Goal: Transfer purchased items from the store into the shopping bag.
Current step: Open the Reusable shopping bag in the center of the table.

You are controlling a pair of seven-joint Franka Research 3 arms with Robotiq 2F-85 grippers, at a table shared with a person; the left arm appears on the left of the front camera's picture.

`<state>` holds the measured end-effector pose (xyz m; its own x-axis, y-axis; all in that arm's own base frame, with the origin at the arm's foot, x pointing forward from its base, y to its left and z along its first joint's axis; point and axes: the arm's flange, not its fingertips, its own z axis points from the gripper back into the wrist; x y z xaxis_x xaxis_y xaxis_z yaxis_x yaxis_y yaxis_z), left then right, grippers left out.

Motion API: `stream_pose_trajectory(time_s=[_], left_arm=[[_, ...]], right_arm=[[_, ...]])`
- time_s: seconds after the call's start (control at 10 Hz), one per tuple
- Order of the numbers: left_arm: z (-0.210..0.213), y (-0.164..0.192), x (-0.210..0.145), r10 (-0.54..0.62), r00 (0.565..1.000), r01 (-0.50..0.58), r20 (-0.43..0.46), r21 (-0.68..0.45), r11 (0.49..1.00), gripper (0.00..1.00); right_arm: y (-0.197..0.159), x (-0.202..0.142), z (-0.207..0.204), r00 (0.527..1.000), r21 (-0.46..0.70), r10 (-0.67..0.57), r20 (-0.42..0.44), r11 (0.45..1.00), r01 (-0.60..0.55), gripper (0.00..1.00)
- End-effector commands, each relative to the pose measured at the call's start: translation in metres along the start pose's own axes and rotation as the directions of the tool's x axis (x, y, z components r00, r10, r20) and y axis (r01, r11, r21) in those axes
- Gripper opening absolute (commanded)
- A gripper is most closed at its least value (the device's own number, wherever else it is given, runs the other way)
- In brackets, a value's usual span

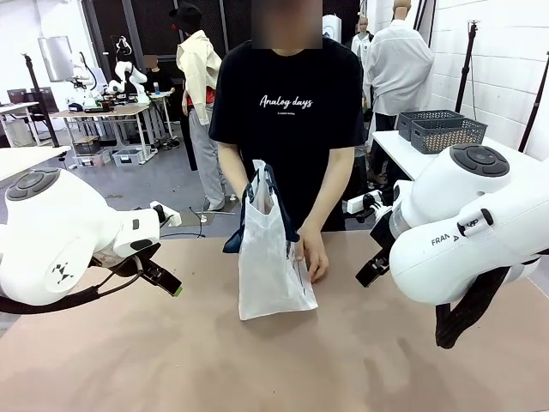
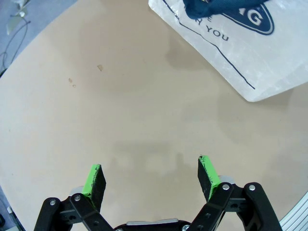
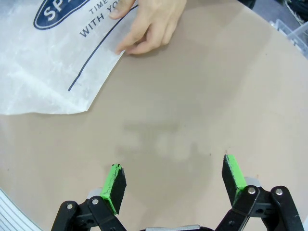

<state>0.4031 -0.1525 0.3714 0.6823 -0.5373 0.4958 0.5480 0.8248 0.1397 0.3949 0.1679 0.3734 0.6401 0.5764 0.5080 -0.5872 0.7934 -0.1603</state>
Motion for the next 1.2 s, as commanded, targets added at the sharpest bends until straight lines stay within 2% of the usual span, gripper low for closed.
stream_pose_trajectory(time_s=[0.0, 0.6, 0.8, 1.0, 1.1], left_arm=[[0.0, 0.001, 0.0, 0.003, 1.0, -0.003, 0.0, 0.0, 1.0, 1.0], [0.0, 0.0, 0.0, 0.0, 1.0, 0.0, 0.0, 0.0, 1.0, 1.0], [0.015, 0.001, 0.009, 0.012, 1.0, -0.014, -0.023, -0.082, 0.997, 1.0], [0.035, 0.002, 0.017, 0.053, 0.998, -0.061, -0.047, -0.209, 0.976, 1.0], [0.047, 0.007, 0.024, 0.072, 0.996, -0.084, -0.06, -0.25, 0.965, 1.0]], right_arm=[[0.0, 0.0, 0.0, 1.0, 0.0, 0.0, 0.0, 1.0, 0.0, 1.0], [0.0, 0.0, 0.0, 1.0, 0.0, 0.0, 0.0, 1.0, 0.0, 1.0], [0.002, 0.013, 0.005, 0.999, 0.119, -0.014, -0.036, 0.993, 0.018, 1.0], [0.005, 0.029, 0.016, 0.999, 0.179, 0.0, -0.053, 0.984, 0.009, 1.0], [0.006, 0.04, 0.025, 0.998, 0.173, 0.001, -0.067, 0.985, 0.01, 1.0]])
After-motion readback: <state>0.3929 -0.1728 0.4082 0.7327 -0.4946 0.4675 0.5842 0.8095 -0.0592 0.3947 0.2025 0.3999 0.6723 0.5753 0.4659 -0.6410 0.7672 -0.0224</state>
